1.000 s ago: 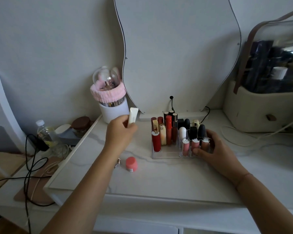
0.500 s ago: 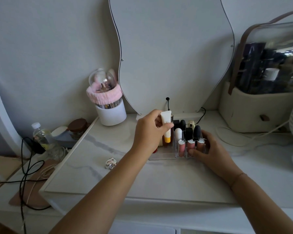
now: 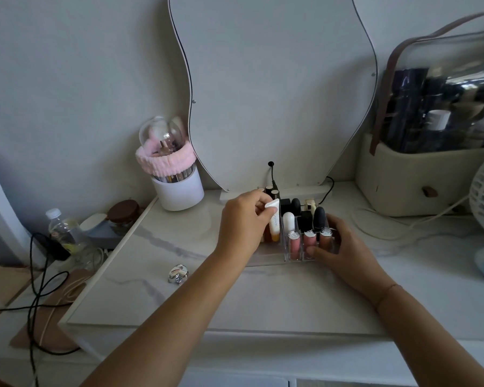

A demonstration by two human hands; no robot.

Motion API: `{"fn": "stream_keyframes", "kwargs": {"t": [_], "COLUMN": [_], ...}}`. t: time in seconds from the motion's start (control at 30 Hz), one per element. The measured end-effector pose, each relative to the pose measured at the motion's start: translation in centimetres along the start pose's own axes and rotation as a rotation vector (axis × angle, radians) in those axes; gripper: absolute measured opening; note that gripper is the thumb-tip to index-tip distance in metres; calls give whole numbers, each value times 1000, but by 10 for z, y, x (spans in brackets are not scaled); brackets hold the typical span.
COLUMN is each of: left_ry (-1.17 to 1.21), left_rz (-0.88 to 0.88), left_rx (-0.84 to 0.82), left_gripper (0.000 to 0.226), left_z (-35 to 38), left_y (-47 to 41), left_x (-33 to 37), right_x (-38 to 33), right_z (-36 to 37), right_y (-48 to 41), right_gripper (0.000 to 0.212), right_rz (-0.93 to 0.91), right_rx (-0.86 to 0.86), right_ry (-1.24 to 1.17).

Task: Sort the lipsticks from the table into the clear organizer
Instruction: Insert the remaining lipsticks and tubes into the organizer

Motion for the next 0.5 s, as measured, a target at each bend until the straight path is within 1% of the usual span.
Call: {"fn": "stream_keyframes", "kwargs": {"t": [0.5], "left_ry": [-36], "left_rz": [22], "left_rx": [2], "left_gripper": [3], "left_z": [-1], "left_y": [0], "left_x": [3], "right_x": [2], "right_z": [0], "right_y": [0], "right_gripper": [74], "right_rz": [11], "right_rx": [4], "right_ry": [13]}}
Point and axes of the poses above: each hand's wrist, its own y-axis away from the middle knuckle, its own z-axis out of the palm, x = y × z, the point moved 9 cm from there along -y, towards the middle knuckle, and after that the axes turned 10 degrees about -y, right-handed, at the moved point
